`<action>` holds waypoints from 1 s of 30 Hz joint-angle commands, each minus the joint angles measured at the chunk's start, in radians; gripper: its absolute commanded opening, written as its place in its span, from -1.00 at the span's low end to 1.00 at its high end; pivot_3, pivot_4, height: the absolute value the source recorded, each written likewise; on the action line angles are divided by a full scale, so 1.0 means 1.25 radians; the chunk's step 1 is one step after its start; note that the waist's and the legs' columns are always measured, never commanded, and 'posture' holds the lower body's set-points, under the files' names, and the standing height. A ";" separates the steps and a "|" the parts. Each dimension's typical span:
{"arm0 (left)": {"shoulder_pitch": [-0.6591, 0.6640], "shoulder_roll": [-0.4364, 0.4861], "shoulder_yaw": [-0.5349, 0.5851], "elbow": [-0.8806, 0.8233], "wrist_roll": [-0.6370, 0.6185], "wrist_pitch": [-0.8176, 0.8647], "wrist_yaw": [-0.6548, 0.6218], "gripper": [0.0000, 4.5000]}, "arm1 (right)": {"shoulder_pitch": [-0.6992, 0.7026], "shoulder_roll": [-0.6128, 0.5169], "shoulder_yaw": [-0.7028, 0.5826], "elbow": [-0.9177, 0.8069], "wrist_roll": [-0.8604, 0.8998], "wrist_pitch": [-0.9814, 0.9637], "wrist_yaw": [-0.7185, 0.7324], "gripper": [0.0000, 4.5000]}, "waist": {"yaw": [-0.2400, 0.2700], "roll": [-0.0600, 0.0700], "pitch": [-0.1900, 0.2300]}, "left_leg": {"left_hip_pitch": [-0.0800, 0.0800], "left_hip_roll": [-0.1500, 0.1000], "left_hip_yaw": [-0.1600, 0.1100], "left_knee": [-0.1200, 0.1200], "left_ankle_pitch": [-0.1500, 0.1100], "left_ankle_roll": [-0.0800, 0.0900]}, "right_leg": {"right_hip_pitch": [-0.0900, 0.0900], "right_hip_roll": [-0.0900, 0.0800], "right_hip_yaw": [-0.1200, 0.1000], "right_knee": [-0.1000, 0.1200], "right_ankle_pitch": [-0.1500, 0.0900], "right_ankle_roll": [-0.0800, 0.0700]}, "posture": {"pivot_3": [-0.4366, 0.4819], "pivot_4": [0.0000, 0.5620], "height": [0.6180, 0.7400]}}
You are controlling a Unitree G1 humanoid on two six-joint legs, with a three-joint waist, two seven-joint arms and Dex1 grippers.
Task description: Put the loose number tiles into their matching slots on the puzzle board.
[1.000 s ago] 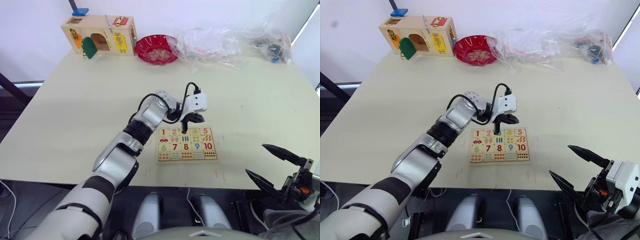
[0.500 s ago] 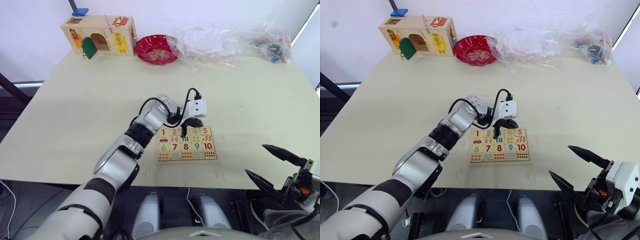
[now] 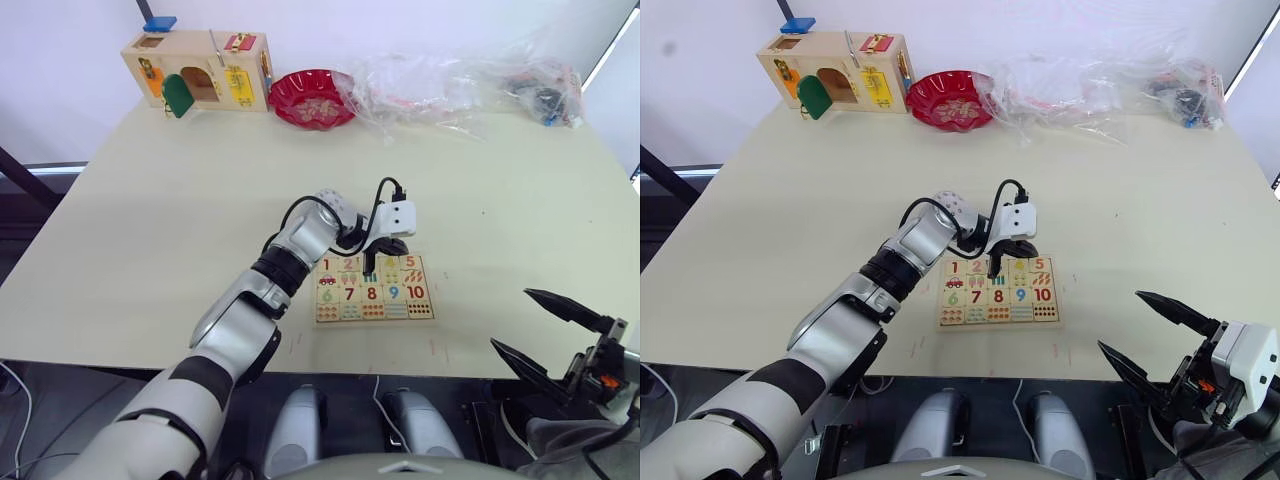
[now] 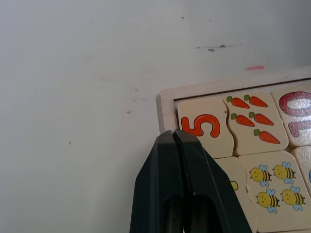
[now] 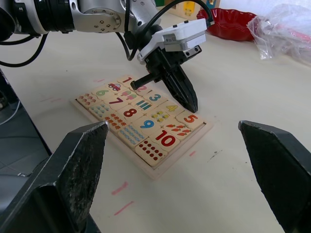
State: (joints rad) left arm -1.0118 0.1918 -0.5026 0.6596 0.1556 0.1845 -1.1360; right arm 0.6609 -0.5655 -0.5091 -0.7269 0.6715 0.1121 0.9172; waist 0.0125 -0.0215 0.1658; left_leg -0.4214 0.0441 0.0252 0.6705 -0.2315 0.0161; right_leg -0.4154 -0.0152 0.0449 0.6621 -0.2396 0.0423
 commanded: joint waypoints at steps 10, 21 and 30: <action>0.006 0.002 0.005 -0.028 0.004 -0.006 -0.018 -0.99 | 0.005 -0.007 -0.011 -0.020 0.011 -0.004 0.004 1.00 | 0.000 0.000 0.000 | 0.000 0.000 0.000 0.000 0.000 0.000 | 0.000 0.000 0.000 0.000 0.000 0.000 | -0.05 -0.47 1.00; 0.004 0.011 0.115 -0.071 -0.075 0.039 0.010 -0.99 | -0.004 -0.006 -0.005 -0.033 0.023 0.001 -0.007 1.00 | -0.001 0.000 0.000 | 0.000 0.000 0.000 0.000 0.000 0.000 | 0.000 0.000 0.000 0.000 0.000 0.000 | -0.05 -0.47 1.00; 0.153 0.064 0.368 -0.351 -0.274 0.165 0.118 -0.99 | -0.096 -0.012 0.052 -0.042 0.036 0.085 -0.119 1.00 | -0.011 0.001 0.000 | 0.003 0.000 -0.001 0.000 0.000 0.000 | 0.003 0.000 -0.001 0.001 0.001 0.001 | -0.05 -0.47 1.00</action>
State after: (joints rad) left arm -0.8351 0.2864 -0.1239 0.2935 -0.1182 0.3919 -1.0442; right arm 0.5580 -0.5757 -0.4597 -0.7535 0.7106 0.1982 0.8013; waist -0.0013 -0.0207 0.1653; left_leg -0.4172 0.0446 0.0239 0.6701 -0.2314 0.0160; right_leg -0.4114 -0.0156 0.0444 0.6628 -0.2385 0.0432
